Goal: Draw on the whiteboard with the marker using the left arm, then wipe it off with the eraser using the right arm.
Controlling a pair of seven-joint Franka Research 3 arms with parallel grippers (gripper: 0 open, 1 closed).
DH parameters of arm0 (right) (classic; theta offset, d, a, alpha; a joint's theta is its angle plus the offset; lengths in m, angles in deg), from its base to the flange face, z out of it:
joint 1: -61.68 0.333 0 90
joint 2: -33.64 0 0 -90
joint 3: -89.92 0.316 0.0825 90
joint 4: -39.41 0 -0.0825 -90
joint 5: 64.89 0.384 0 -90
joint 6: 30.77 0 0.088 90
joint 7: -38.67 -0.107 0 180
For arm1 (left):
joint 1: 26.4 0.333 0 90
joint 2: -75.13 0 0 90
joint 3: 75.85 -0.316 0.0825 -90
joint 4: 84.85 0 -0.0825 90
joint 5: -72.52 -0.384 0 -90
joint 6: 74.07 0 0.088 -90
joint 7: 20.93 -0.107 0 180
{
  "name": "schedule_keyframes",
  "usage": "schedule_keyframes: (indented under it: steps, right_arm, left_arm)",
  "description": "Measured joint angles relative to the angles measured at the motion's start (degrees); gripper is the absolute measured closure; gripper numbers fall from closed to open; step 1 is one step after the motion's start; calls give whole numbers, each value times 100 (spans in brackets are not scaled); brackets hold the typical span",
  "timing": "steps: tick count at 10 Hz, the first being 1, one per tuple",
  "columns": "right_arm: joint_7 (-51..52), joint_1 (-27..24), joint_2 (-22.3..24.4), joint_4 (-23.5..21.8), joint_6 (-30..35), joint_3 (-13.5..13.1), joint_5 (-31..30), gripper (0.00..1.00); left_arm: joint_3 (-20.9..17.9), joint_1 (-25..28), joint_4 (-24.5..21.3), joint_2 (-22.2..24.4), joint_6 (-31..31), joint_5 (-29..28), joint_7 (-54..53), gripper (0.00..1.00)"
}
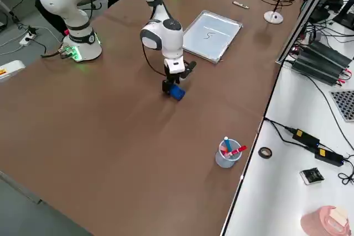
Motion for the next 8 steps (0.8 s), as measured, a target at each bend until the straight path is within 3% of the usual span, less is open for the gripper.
schedule_keyframes:
  steps: [3, 4, 6, 8]
  right_arm:
    - [12, 0, -63, 2, -75, 0, 0, 3]
    - [13, 1, -66, 3, -76, 0, 0, 9]
    - [12, 2, -66, 4, -76, 1, 0, 35]
    - [1, 3, -66, 9, -66, 1, 0, 44]
  left_arm:
    - [-88, 4, -2, 406, -248, 265, -269, 0]
    - [-238, -37, -28, 573, -361, 458, -380, 0]
    - [-793, -322, -141, 957, -721, 773, -559, 0]
    - [-1390, -684, -339, 1345, -1076, 1061, -621, 0]
